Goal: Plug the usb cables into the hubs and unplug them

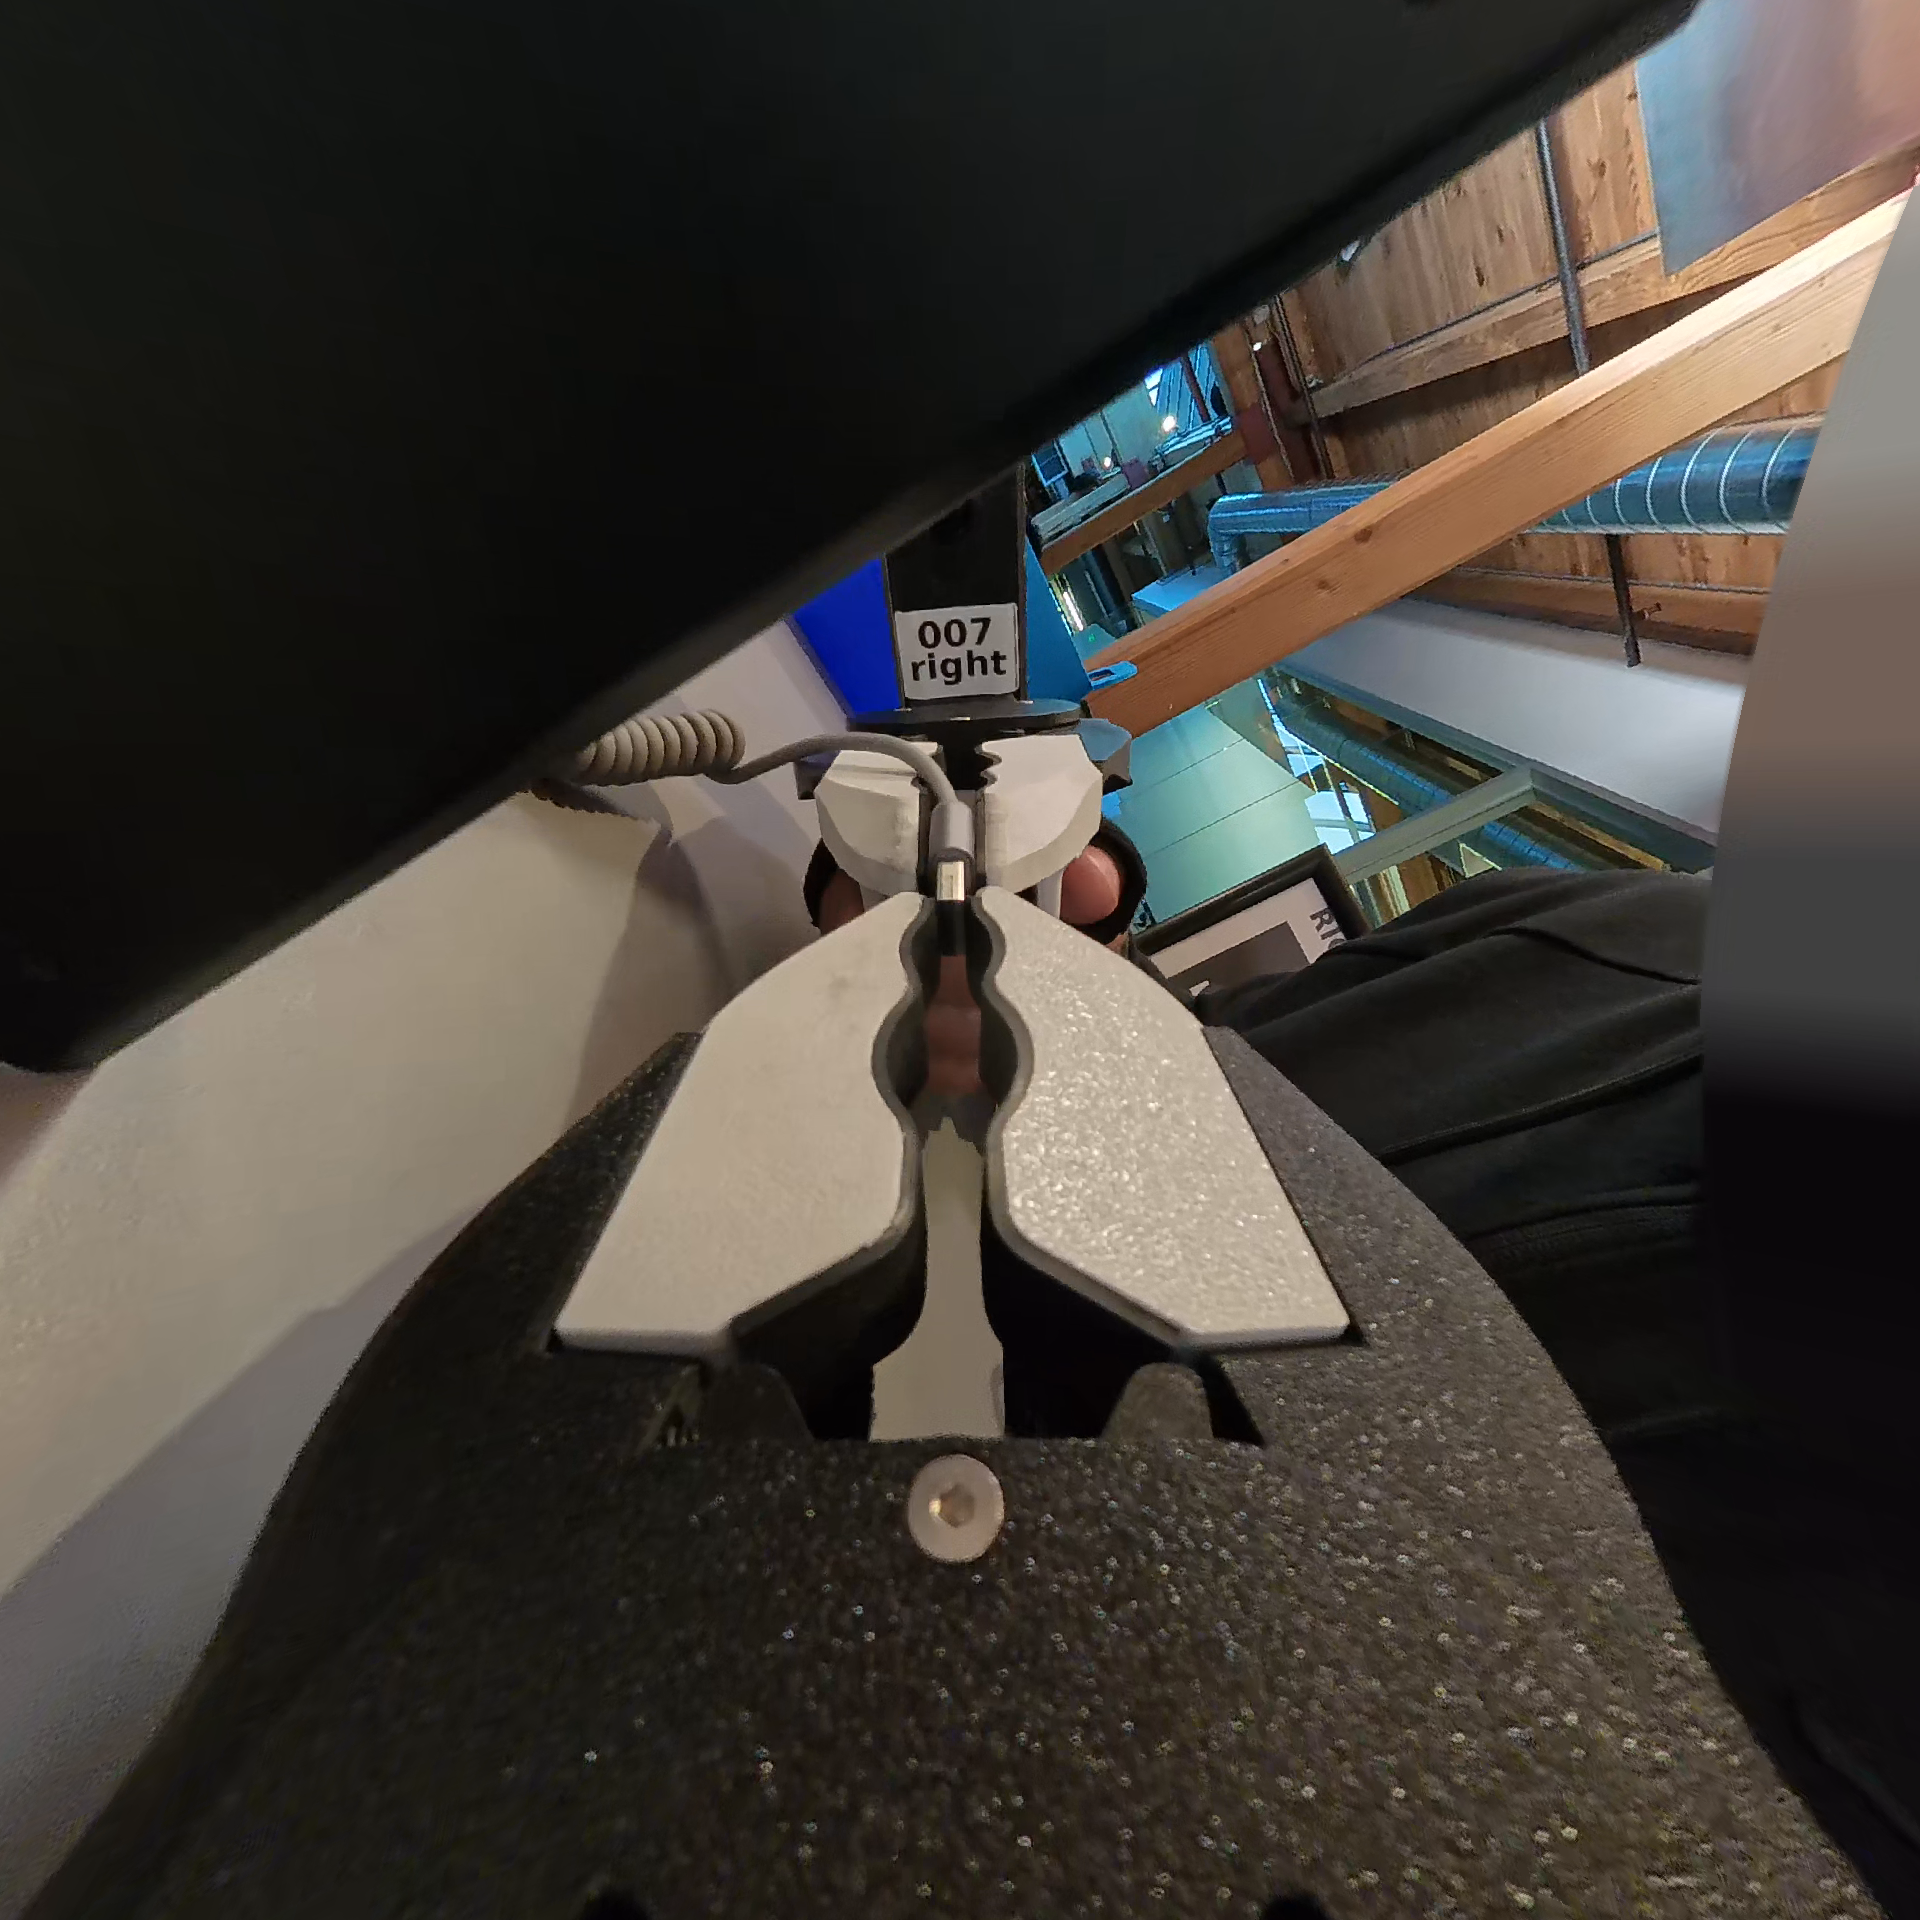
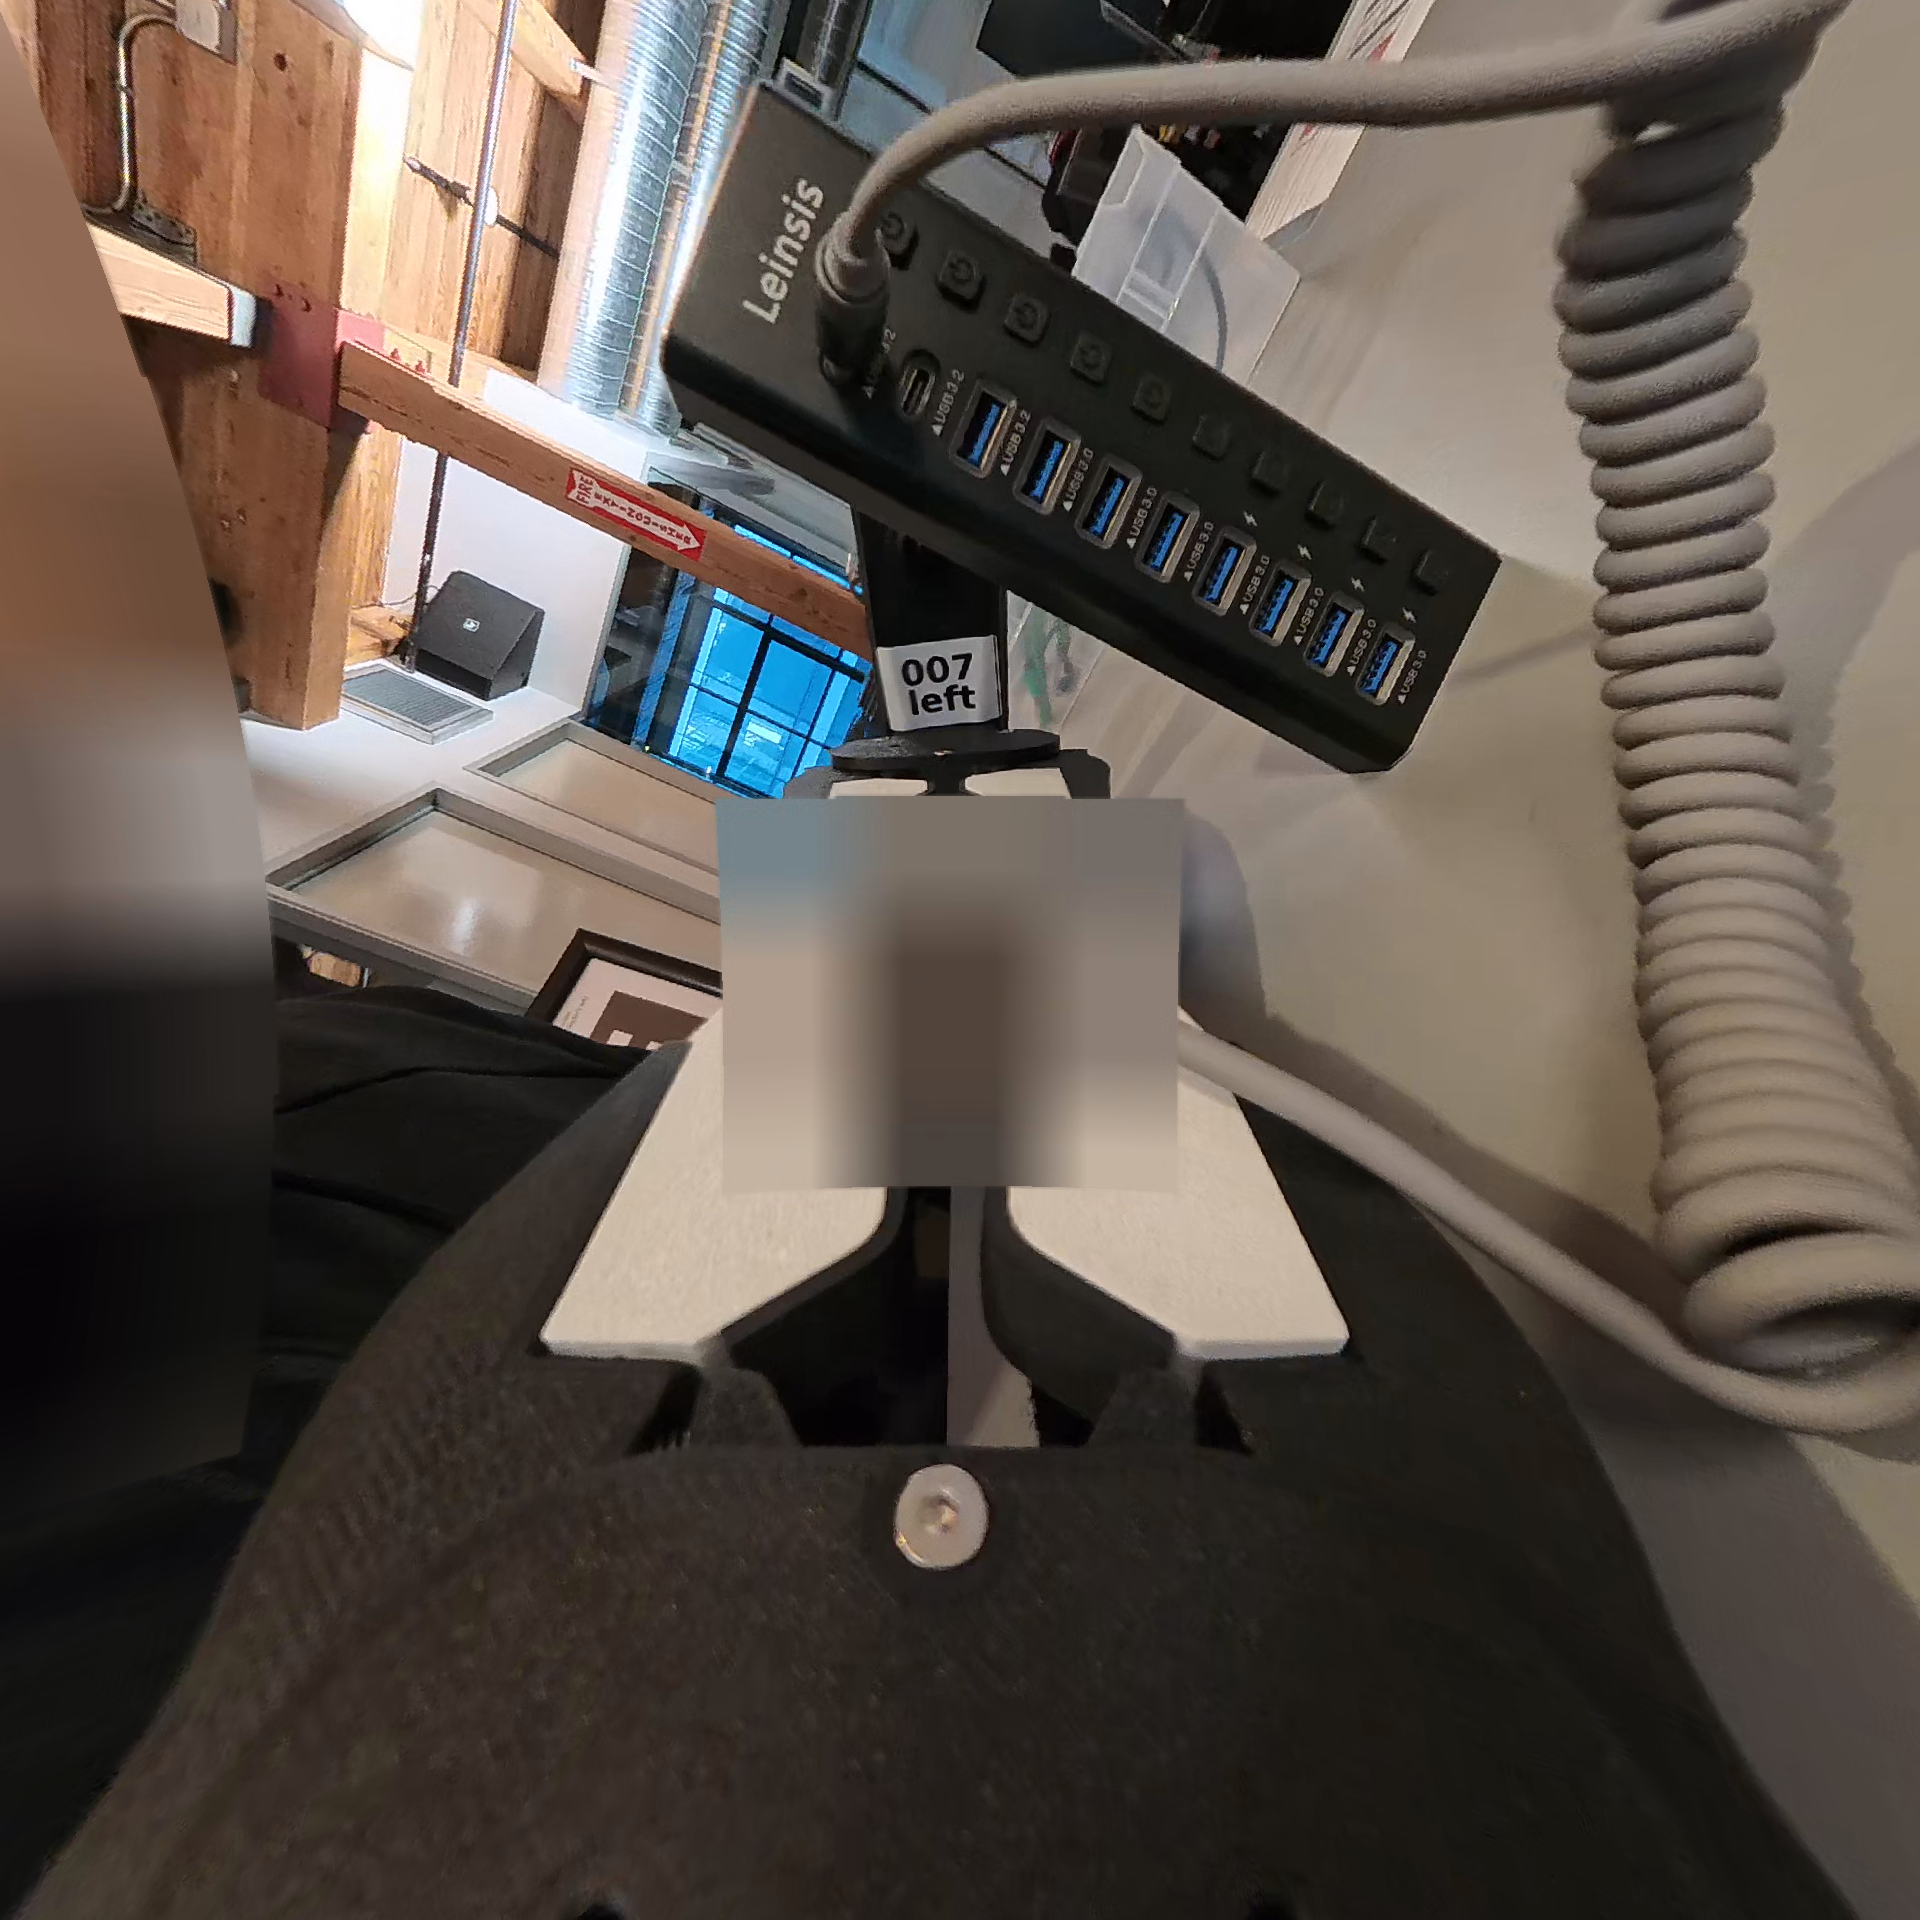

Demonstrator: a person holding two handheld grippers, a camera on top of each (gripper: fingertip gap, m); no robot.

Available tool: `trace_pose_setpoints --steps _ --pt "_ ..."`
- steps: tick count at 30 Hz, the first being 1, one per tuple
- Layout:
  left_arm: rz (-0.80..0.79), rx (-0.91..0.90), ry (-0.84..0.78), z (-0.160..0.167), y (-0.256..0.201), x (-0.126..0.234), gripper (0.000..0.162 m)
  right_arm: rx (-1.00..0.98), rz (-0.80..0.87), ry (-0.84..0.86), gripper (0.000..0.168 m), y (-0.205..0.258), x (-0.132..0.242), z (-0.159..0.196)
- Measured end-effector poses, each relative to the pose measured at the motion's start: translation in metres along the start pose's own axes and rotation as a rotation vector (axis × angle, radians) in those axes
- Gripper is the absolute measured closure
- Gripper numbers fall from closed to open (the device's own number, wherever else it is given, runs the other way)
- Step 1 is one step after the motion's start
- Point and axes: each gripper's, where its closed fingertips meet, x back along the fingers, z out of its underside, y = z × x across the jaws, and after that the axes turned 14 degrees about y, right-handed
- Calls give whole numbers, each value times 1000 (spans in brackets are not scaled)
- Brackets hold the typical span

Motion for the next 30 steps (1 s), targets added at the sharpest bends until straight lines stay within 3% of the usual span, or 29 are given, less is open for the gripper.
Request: trace_pose_setpoints --steps 2,4,9,11,12,13,15,20,23,30 --pt "-23 -50 -4 -2 -1 2 156 16 12 -12 161 0 0 -3" --pt "-57 -160 6 -5 -5 11 139 19 39 -34 161 -2 2 -9" --pt "-272 -551 -43 -25 -21 61 133 16 102 -81 161 -12 9 -31" --pt "-449 -658 -94 -42 -13 80 115 8 114 -101 161 -16 10 -41" --pt "-537 -687 -106 -51 -4 87 97 6 118 -106 161 -17 10 -45" --pt "-595 -714 -98 -57 5 89 83 4 124 -112 161 -18 9 -50" --pt "-623 -772 -66 -64 16 84 71 0 127 -115 161 -19 7 -59" --pt "-590 -821 14 -74 32 63 75 -23 98 -102 161 -18 -1 -75" --pt "-559 -869 98 -68 39 54 102 -29 72 -100 161 -18 -4 -79" --pt "-550 -1000 103 -74 38 45 102 -19 50 -121 161 -10 -5 -83"
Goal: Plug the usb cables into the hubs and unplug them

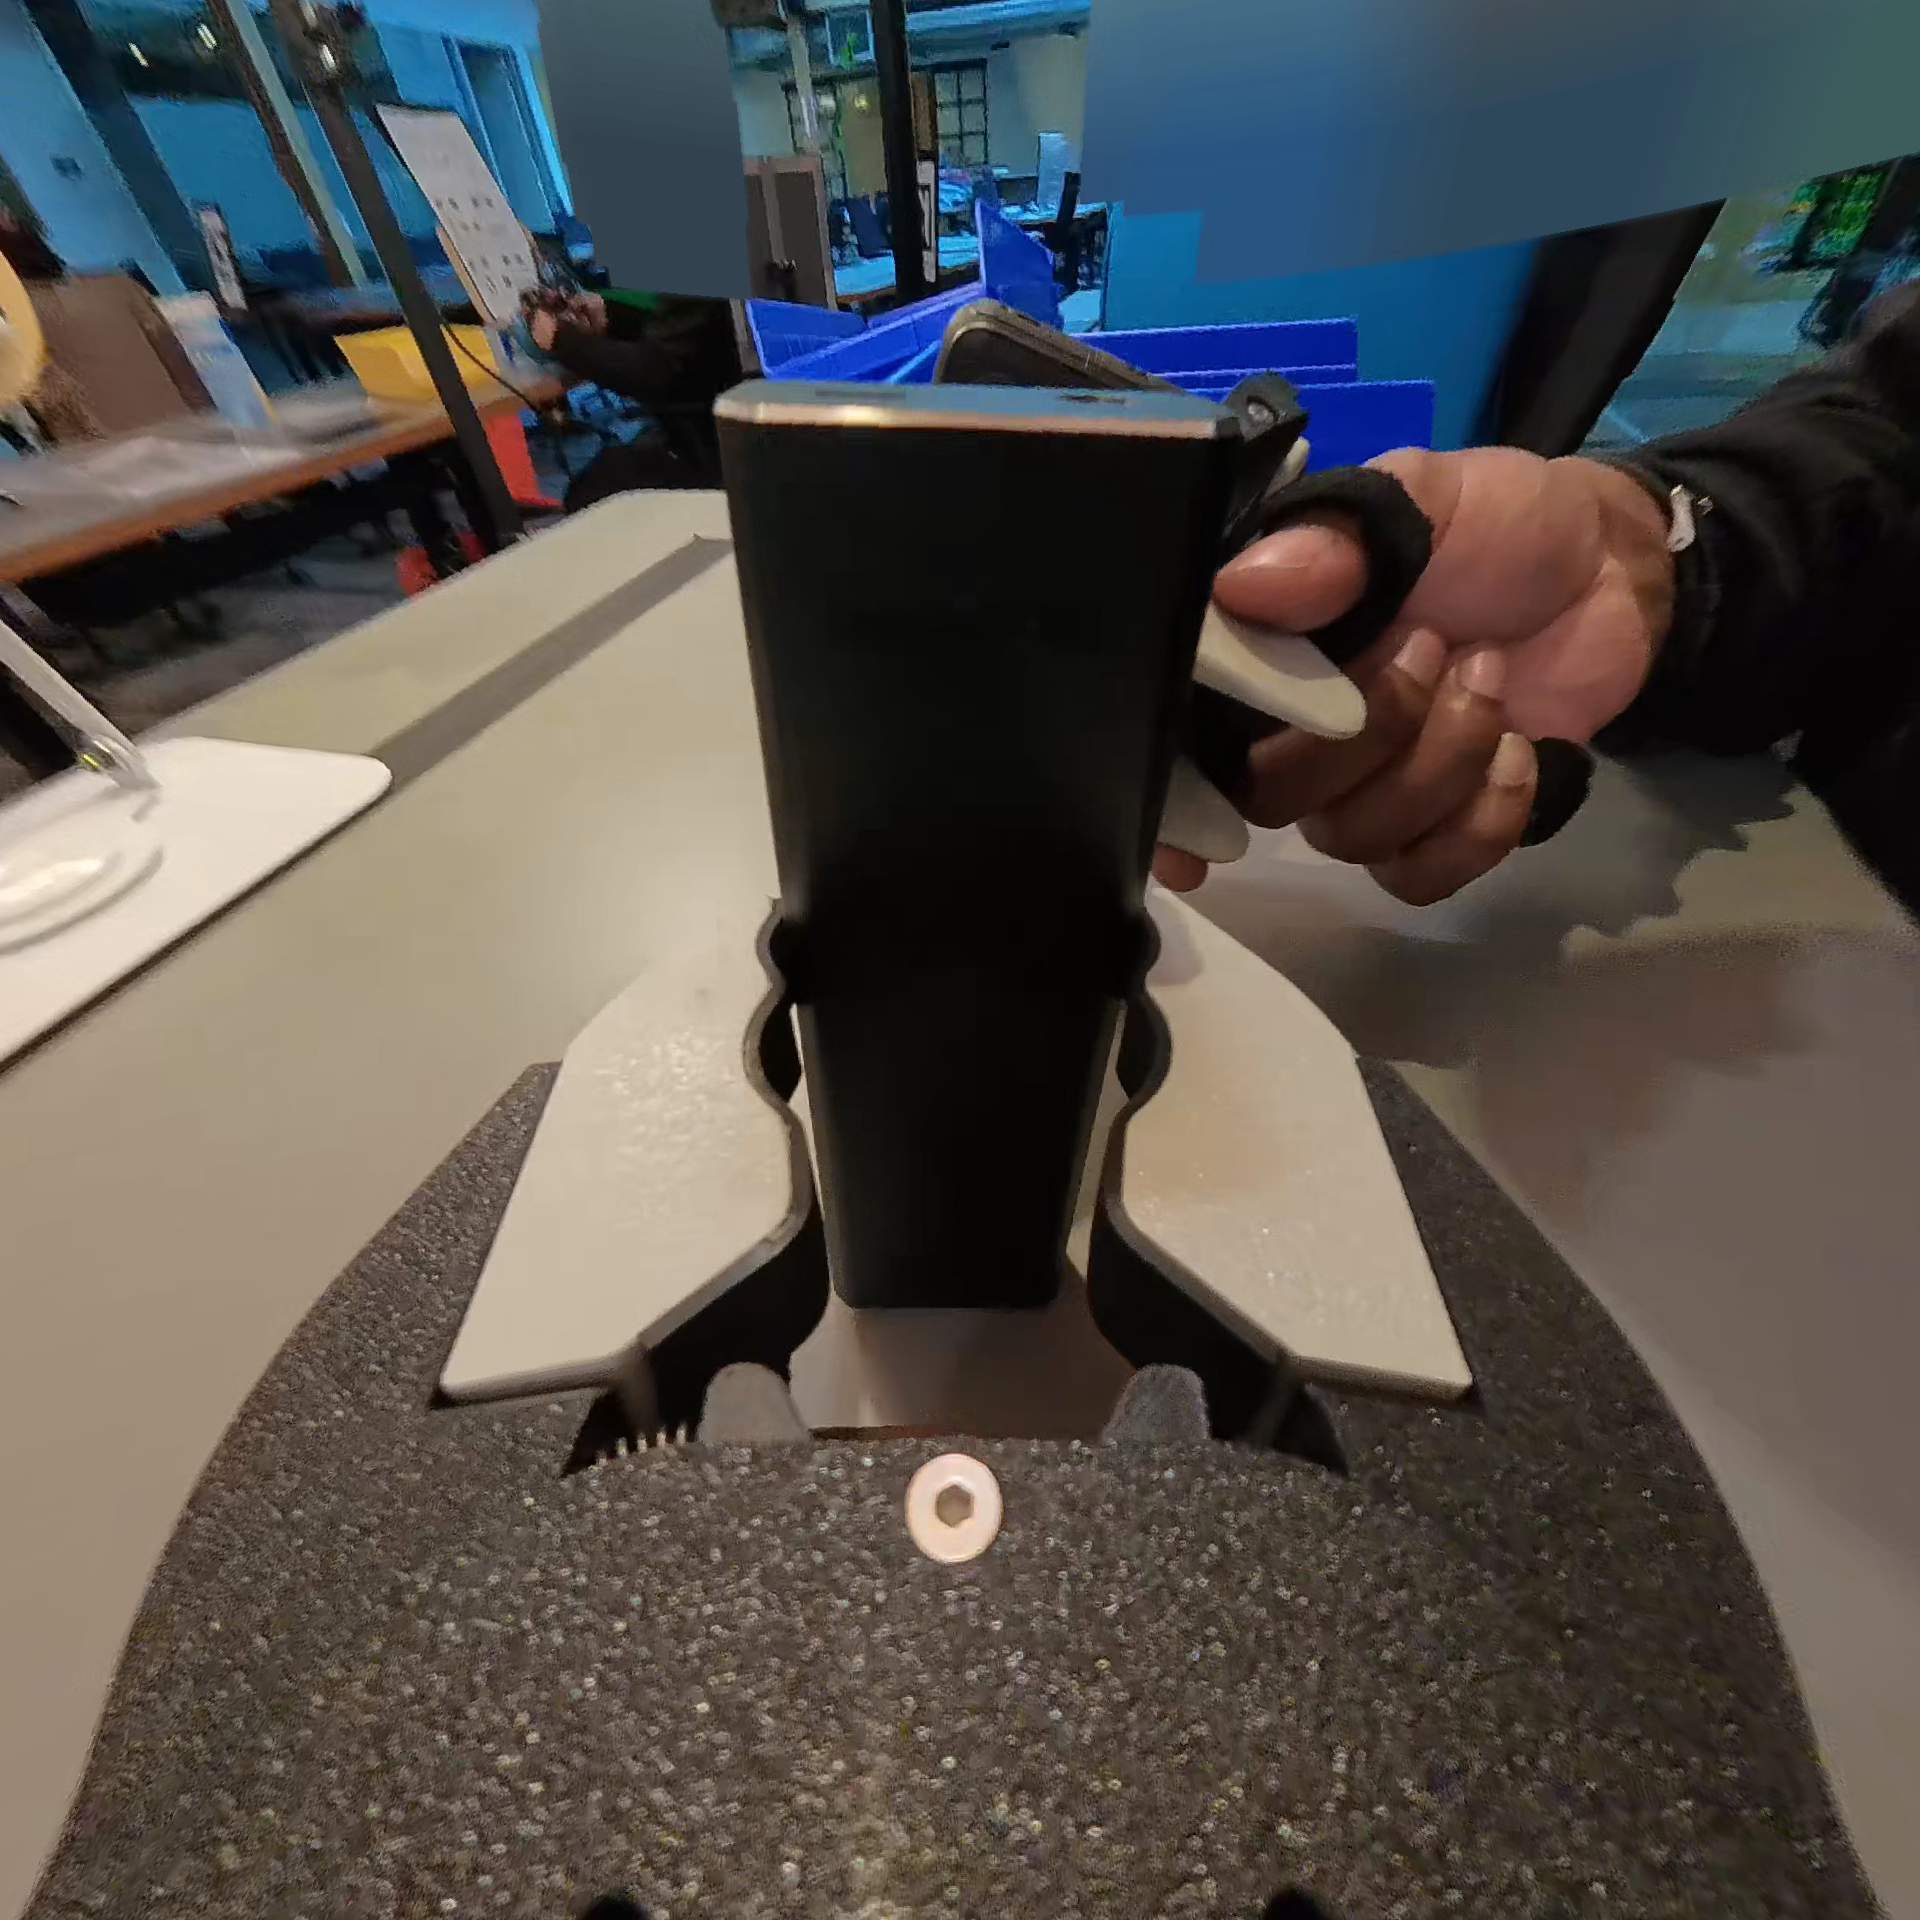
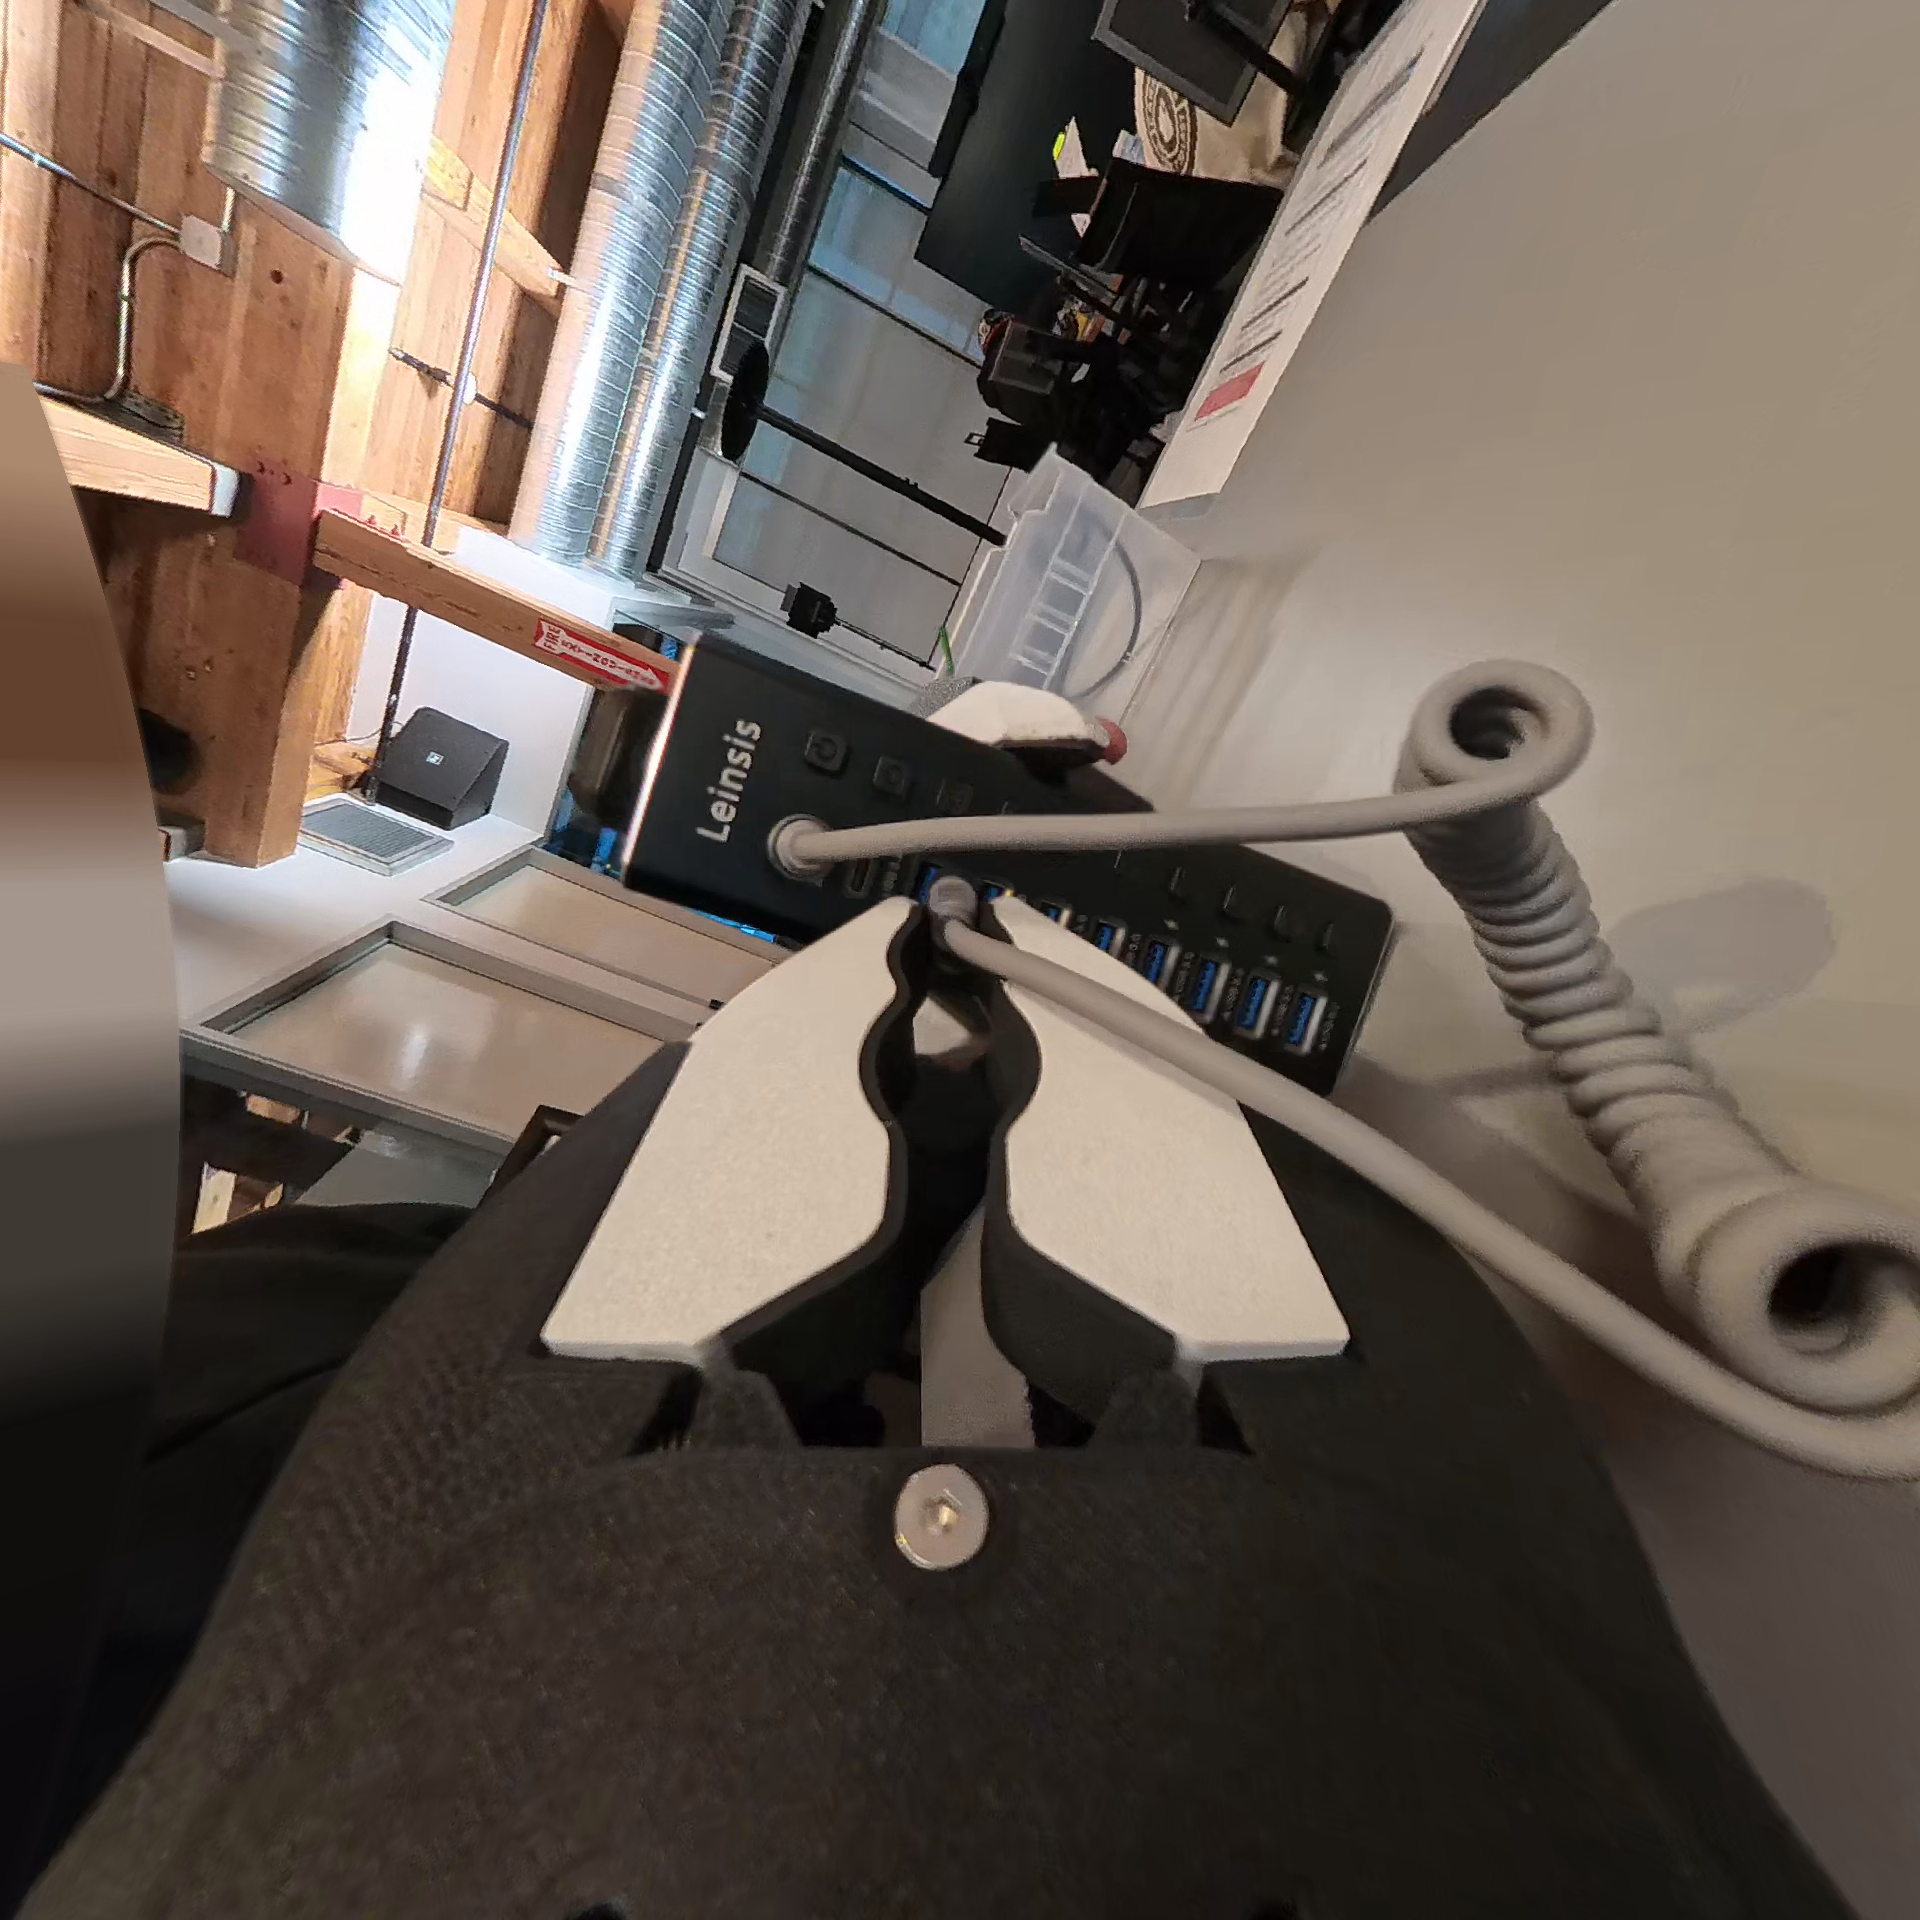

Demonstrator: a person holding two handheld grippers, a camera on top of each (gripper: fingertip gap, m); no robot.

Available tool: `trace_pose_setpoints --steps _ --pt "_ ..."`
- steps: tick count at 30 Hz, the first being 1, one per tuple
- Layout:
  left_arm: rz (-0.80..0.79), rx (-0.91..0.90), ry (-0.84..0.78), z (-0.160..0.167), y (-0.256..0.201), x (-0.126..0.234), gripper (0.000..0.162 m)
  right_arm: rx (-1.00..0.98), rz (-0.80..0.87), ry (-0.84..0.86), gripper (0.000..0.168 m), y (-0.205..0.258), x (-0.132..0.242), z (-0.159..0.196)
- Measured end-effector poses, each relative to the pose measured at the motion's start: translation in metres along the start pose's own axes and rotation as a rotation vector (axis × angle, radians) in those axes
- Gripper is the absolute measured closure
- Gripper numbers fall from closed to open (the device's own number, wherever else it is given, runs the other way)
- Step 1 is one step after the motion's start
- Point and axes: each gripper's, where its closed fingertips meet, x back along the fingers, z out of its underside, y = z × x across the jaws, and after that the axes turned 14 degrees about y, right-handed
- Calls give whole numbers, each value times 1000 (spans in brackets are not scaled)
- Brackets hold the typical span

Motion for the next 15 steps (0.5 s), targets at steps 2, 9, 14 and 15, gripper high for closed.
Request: trace_pose_setpoints --steps 2,9,14,15 --pt "-15 -19 -29 -5 1 -3 102 4 -8 -6 161 3 2 0" --pt "19 -39 -105 -17 0 -5 102 -15 -47 -38 162 7 8 -2" --pt "17 -84 -84 -15 -6 -8 102 -19 -72 -47 161 14 10 -4" --pt "16 -89 -87 -16 -6 -8 102 -17 -71 -44 161 13 10 -4"
